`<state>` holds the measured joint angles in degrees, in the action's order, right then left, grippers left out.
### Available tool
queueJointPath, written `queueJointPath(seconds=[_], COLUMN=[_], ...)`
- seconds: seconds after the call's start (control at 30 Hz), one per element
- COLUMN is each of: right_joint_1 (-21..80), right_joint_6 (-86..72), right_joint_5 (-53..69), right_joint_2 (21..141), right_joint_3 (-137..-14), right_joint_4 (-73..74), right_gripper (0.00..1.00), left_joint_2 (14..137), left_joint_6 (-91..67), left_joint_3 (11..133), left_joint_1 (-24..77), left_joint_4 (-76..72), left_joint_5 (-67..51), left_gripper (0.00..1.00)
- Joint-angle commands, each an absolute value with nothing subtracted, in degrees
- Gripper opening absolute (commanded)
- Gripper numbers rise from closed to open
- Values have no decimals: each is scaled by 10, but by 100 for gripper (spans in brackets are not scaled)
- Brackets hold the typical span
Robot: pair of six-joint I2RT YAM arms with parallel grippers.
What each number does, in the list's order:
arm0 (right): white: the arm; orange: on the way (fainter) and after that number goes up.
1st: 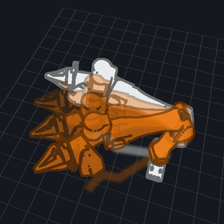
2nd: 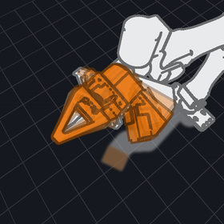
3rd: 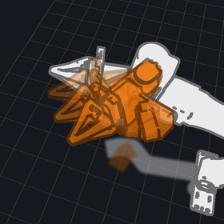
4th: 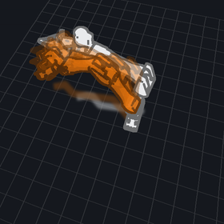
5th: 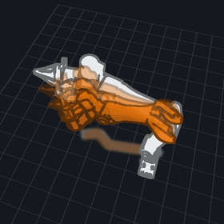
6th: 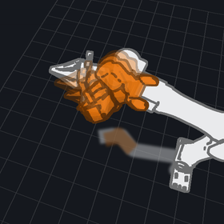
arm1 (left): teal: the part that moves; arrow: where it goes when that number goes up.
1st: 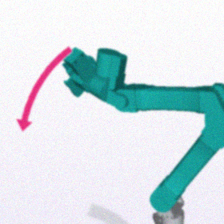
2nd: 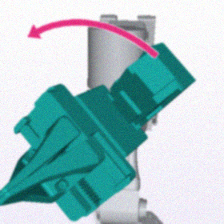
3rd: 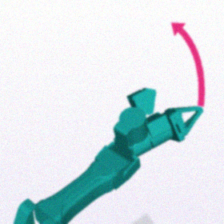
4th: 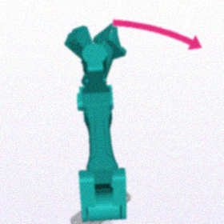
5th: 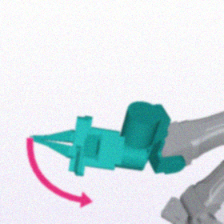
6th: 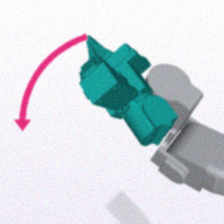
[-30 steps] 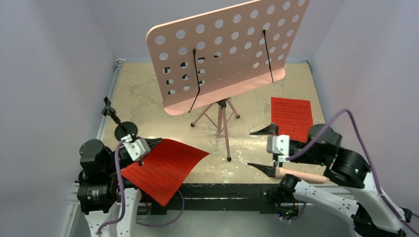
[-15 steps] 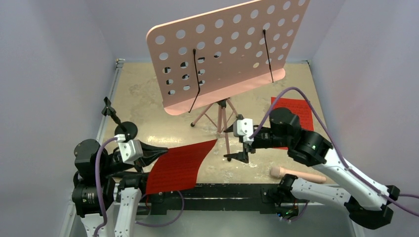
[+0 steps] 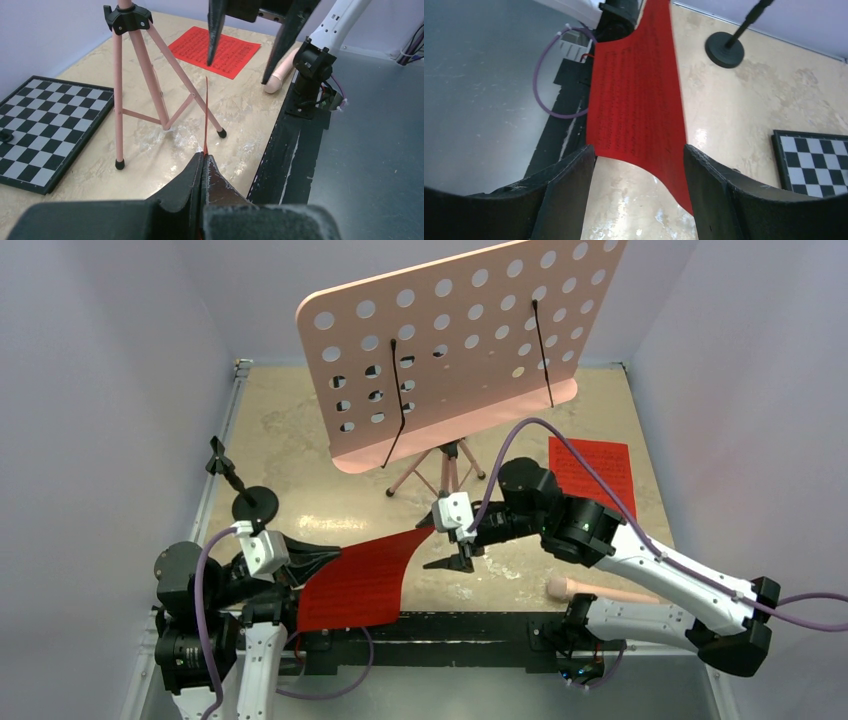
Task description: Pack up the instrument practice props
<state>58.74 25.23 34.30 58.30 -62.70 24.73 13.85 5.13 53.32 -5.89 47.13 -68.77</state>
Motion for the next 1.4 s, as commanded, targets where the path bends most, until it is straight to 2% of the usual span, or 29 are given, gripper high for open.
queueJointPath(seconds=[0.0,0.23,0.37,0.57,0.8,0.83,0.93,0.97,1.0,1.03,1.1,1.13,1.2,1.37], right_joint_1=[609,613,613,613,613,612,613,613,613,613,611,609,599,565], right_joint_6=[266,246,245,247,247,248,260,267,278,305,343,380,435,489], right_joint_5=[356,299,298,314,304,300,287,284,283,284,288,287,295,271], right_joint_2=[585,612,629,643,626,627,632,632,630,627,609,585,536,431], right_joint_3=[-620,-633,-643,-639,-639,-640,-643,-645,-649,-655,-667,-664,-644,-643], right_joint_4=[221,179,191,220,239,240,252,259,273,293,351,380,436,589], right_gripper=[69,73,71,49,3,0,0,0,0,0,0,0,0,0], left_joint_2=[129,118,114,117,114,116,119,120,121,122,124,127,132,143], left_joint_6=[25,29,31,30,43,43,46,46,45,47,57,66,79,49], left_joint_3=[524,524,528,528,522,523,524,525,526,528,534,537,535,501], left_joint_1=[-61,-62,-62,-66,-66,-67,-66,-67,-67,-67,-68,-67,-67,-67], left_joint_4=[438,451,458,453,458,458,457,457,457,457,458,460,463,401], left_joint_5=[-675,-670,-669,-653,-658,-658,-661,-659,-657,-653,-644,-641,-636,-641], left_gripper=[0,0,0,0,0,0,0,2,18,30,51,57,61,62])
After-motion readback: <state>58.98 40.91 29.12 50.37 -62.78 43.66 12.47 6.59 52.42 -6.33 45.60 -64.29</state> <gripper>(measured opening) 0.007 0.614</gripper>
